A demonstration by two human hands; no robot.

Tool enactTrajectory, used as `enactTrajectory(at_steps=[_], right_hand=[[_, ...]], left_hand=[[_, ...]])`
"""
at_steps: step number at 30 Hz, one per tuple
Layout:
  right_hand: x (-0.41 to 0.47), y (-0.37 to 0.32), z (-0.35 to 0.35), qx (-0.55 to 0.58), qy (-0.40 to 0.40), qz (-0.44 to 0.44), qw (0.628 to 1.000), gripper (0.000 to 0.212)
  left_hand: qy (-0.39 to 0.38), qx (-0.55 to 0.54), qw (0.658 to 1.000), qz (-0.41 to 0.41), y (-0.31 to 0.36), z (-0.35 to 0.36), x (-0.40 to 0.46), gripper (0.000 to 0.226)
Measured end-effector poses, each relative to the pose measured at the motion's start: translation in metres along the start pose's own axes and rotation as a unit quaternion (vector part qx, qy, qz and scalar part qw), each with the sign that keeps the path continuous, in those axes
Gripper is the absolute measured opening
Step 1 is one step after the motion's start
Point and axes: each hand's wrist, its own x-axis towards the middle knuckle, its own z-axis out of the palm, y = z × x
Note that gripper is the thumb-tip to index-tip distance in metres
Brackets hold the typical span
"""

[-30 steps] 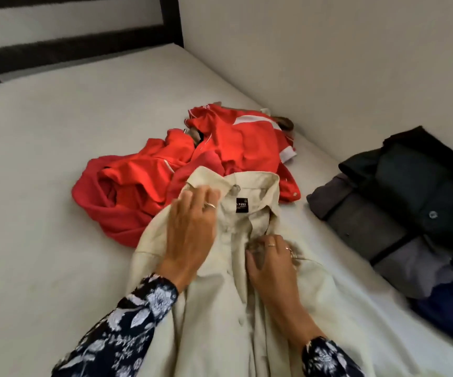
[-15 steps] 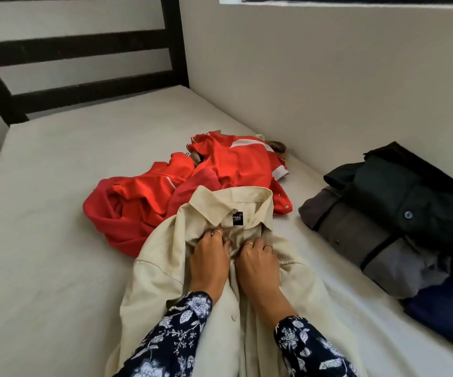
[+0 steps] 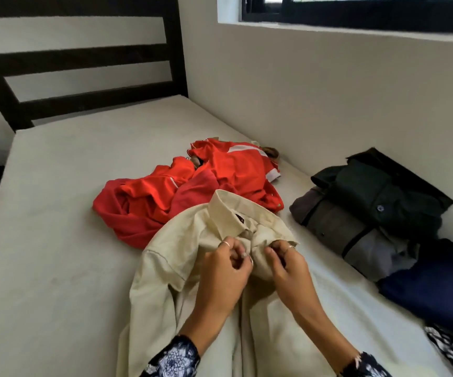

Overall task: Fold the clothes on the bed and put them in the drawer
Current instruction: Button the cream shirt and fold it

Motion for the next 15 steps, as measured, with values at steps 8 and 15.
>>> enactTrajectory(at_steps=[8,15], right_hand=[[-0.044,-0.023,-0.035,0.121,-0.021,0.031,0.992,0.013],[-0.059,-0.036,-0.053,0.284,-0.058,0.093,0.952,0.009]], left_hand=[[0.037,-0.032,0.999,-0.001,0.040,-0.008,-0.038,0.013],[0.014,-0.095,0.995,-0.011,0.057,-0.011,-0.054,0.009]])
